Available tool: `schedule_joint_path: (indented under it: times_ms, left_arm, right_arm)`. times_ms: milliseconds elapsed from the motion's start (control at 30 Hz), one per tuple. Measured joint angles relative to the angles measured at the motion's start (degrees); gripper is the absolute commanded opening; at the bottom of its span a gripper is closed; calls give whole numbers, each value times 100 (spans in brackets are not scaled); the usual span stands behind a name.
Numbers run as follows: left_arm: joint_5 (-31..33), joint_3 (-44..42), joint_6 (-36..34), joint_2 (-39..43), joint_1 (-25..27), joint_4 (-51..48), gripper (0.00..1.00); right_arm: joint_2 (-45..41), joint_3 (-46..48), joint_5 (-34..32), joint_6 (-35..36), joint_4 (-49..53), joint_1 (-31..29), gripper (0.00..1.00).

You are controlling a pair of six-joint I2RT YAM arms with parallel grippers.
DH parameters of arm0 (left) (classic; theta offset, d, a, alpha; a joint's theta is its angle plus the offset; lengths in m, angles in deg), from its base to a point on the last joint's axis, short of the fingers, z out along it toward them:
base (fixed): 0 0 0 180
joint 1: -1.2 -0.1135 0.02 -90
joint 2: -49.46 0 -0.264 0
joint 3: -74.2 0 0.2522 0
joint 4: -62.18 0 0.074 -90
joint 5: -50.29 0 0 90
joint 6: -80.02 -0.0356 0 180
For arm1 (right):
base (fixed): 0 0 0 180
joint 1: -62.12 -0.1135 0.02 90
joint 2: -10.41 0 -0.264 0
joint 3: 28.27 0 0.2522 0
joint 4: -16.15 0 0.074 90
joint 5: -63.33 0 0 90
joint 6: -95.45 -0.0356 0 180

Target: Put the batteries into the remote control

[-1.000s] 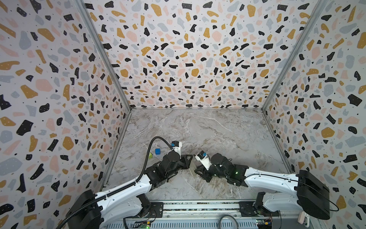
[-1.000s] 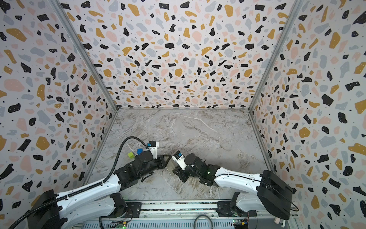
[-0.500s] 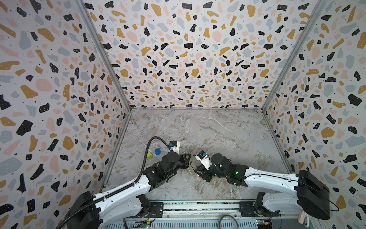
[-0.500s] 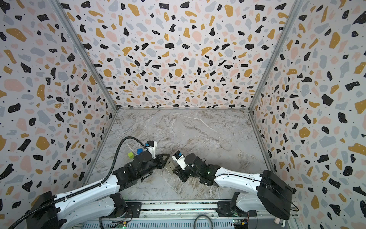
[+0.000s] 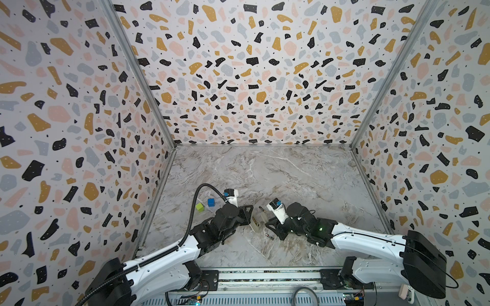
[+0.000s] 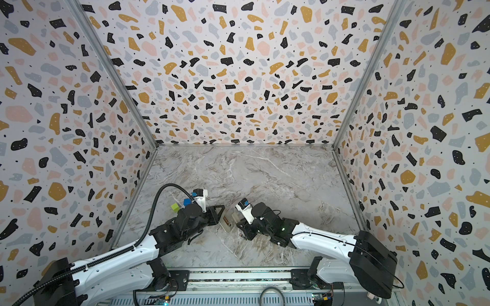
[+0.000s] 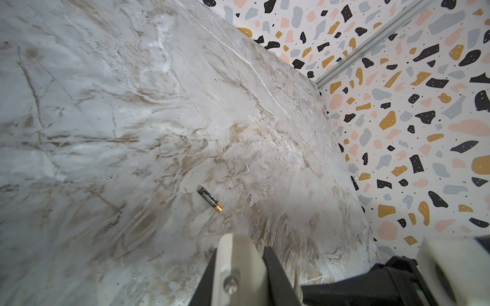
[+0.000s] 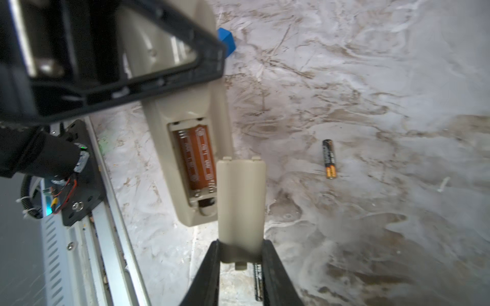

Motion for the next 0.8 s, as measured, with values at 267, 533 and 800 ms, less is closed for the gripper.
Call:
schedule_joint_path:
  times_ms: [267, 533, 800]
  left_arm:
    - [-284, -345, -192, 151, 0, 339, 0]
    - [-435, -520, -345, 400, -22, 422, 0]
    - [-553, -658, -516, 787, -26, 487, 0]
  right_arm:
    - [4, 168, -463, 4, 511, 505, 21]
    - [664, 164, -898, 39, 905, 675, 22]
    - [1067, 0, -1029, 42, 1069, 739, 22]
